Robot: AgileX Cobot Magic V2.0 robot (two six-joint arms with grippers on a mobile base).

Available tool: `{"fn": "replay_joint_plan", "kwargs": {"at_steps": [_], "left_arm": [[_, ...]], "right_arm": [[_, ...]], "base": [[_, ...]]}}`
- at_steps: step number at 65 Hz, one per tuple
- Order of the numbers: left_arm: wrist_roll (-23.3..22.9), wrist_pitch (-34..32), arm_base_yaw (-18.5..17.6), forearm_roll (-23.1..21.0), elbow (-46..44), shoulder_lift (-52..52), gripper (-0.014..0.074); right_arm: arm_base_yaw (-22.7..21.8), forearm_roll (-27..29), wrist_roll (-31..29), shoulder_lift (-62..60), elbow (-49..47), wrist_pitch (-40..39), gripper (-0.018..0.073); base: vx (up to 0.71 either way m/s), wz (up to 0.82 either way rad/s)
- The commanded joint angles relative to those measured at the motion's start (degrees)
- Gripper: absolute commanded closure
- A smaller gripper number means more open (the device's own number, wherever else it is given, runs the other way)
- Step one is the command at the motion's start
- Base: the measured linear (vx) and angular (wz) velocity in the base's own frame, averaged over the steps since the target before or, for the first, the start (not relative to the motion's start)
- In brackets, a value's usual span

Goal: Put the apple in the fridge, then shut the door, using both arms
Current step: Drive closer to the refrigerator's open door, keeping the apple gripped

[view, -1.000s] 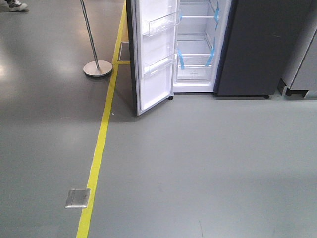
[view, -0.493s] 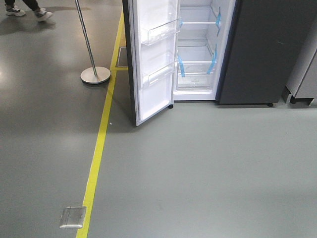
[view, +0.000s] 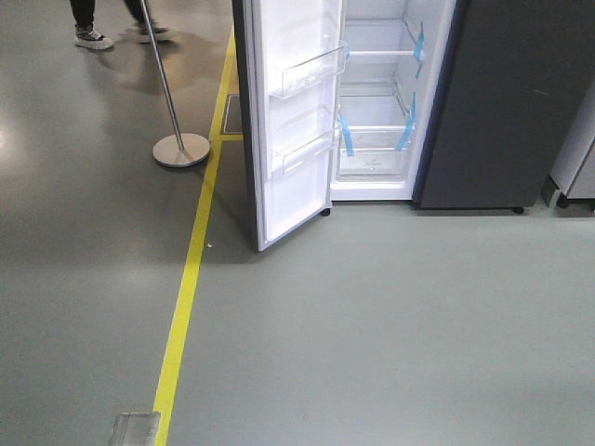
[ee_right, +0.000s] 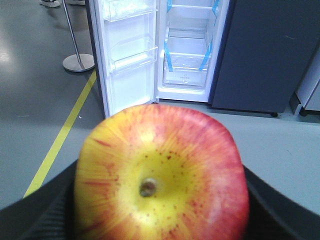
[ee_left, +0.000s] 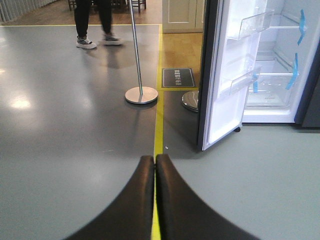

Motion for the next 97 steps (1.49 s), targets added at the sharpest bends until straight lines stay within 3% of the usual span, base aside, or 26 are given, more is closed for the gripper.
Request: {"fn": "replay_joint_plan", "kwargs": {"at_steps": [1,97], "left_arm": [[-0.55,-3.64,-0.19,-0.17,1.15,-0.77,0.0601],[-0.55,-3.64,-0.19,-0.17,1.15,-0.77,0.0601]], "right_arm": [[-0.08,0.84,-0.42,0.37,-1.56,-4.60,0.0529],[-0.08,0.84,-0.42,0.37,-1.56,-4.60,0.0529]], "base": [[0.12,0.03],[0.08,0.00]]}}
